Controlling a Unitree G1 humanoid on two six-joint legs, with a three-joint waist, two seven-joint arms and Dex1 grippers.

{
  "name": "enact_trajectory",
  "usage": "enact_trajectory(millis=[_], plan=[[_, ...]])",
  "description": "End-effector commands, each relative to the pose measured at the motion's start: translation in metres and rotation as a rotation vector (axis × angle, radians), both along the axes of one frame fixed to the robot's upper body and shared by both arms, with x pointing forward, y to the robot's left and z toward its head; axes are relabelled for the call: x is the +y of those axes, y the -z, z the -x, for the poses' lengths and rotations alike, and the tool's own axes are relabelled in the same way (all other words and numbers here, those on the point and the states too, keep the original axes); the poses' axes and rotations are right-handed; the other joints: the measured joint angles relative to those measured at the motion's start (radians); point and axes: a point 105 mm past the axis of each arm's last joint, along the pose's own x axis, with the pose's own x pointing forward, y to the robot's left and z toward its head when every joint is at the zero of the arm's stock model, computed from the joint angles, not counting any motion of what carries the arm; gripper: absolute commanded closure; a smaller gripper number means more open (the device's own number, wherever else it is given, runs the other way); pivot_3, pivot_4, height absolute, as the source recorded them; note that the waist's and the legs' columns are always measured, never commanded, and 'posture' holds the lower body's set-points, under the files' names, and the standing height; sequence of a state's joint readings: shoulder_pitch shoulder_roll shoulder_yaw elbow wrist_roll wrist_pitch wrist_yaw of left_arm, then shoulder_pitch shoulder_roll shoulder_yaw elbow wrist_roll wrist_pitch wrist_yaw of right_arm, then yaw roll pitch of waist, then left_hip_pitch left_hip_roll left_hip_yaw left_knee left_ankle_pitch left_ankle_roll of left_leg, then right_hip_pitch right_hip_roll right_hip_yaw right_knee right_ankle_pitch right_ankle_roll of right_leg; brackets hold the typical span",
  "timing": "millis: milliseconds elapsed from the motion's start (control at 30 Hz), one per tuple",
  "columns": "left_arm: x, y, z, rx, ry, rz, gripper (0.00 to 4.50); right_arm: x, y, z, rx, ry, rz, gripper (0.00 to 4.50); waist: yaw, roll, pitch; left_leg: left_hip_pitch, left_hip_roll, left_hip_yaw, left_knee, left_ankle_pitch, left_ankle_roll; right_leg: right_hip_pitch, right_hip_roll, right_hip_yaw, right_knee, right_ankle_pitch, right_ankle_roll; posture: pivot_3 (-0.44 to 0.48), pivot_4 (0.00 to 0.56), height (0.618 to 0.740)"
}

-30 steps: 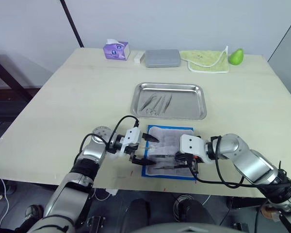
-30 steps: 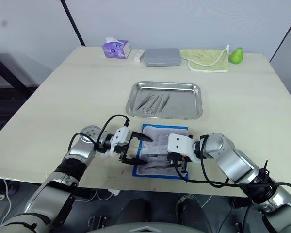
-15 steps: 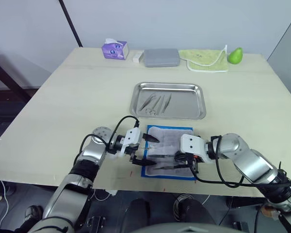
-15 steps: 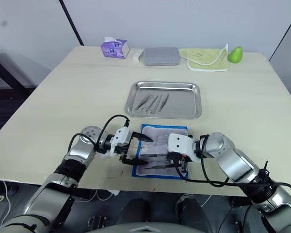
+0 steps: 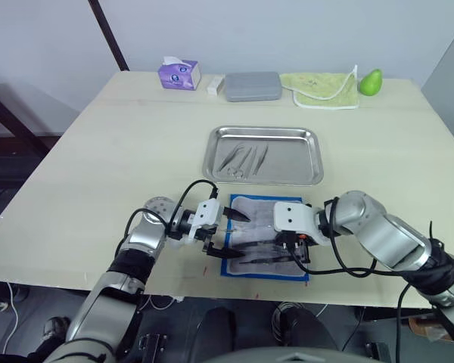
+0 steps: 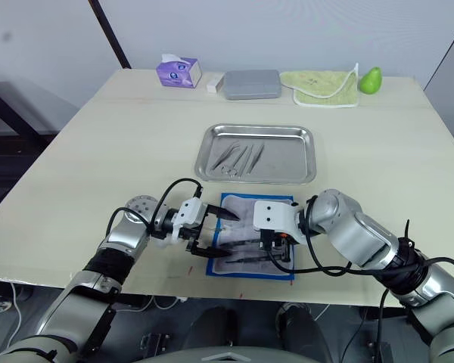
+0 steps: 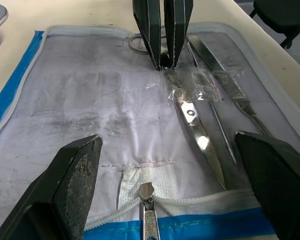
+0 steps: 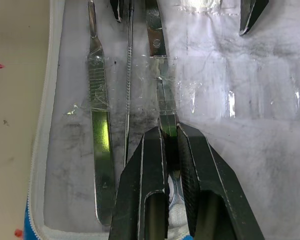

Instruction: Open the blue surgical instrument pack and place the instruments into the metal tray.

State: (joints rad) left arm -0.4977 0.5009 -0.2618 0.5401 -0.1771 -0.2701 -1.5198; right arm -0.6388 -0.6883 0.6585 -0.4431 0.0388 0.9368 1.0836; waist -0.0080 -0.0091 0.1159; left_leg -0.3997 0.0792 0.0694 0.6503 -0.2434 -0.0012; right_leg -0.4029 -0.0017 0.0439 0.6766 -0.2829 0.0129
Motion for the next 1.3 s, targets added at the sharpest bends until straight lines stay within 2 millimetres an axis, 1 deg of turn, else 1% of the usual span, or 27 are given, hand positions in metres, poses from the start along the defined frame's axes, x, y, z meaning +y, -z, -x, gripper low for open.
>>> enact_trajectory(millis=[33,233,667,867,967,1167,1300], plan=[[0.003,0.03,0.012,0.097,-0.005,-0.086,0.0,0.007,-0.018,0.003,-0.049,-0.046,-0.015,4.41,0.0,0.0,0.001,0.0,0.0,0.0,0.0,0.0,0.0,0.0,0.0,0.0,0.0,0.0,0.0,0.0,0.15,0.74],[0.003,0.03,0.013,0.102,-0.007,-0.084,0.0,0.008,-0.024,0.005,-0.052,-0.05,-0.002,4.41,0.0,0.0,0.003,0.0,0.0,0.0,0.0,0.0,0.0,0.0,0.0,0.0,0.0,0.0,0.0,0.0,0.15,0.74],[-0.003,0.026,0.013,0.107,0.003,-0.104,0.0,0.002,-0.026,0.003,-0.074,-0.042,0.034,4.41,0.001,-0.003,0.008,-0.002,0.0,0.0,0.0,0.0,0.0,-0.002,-0.001,0.0,0.0,0.0,0.0,0.0,0.15,0.74],[-0.003,0.027,0.014,0.111,0.002,-0.115,0.0,0.001,-0.029,0.003,-0.084,-0.047,0.038,4.41,0.0,-0.002,0.008,-0.011,0.0,-0.001,0.001,0.0,0.0,-0.009,0.0,-0.001,0.001,0.001,-0.001,0.0,0.15,0.74],[-0.003,0.028,0.014,0.111,0.002,-0.119,0.0,0.0,-0.029,0.002,-0.087,-0.046,0.043,4.41,0.001,-0.002,0.008,-0.013,0.0,-0.003,0.002,0.0,0.0,-0.01,0.0,-0.002,0.001,0.001,0.0,0.0,0.15,0.74],[-0.003,0.029,0.013,0.111,0.0,-0.121,0.0,-0.009,-0.027,0.001,-0.09,-0.027,0.064,4.41,0.001,-0.002,0.008,-0.014,0.0,-0.003,0.002,0.0,0.0,-0.01,0.0,-0.003,0.001,0.001,0.0,0.0,0.15,0.74],[-0.003,0.03,0.013,0.111,-0.004,-0.122,0.0,-0.021,-0.026,0.001,-0.087,-0.006,0.079,4.41,0.002,-0.002,0.008,-0.014,-0.001,-0.004,0.002,0.0,0.0,-0.01,0.0,-0.003,0.001,0.001,0.0,0.0,0.15,0.74]])
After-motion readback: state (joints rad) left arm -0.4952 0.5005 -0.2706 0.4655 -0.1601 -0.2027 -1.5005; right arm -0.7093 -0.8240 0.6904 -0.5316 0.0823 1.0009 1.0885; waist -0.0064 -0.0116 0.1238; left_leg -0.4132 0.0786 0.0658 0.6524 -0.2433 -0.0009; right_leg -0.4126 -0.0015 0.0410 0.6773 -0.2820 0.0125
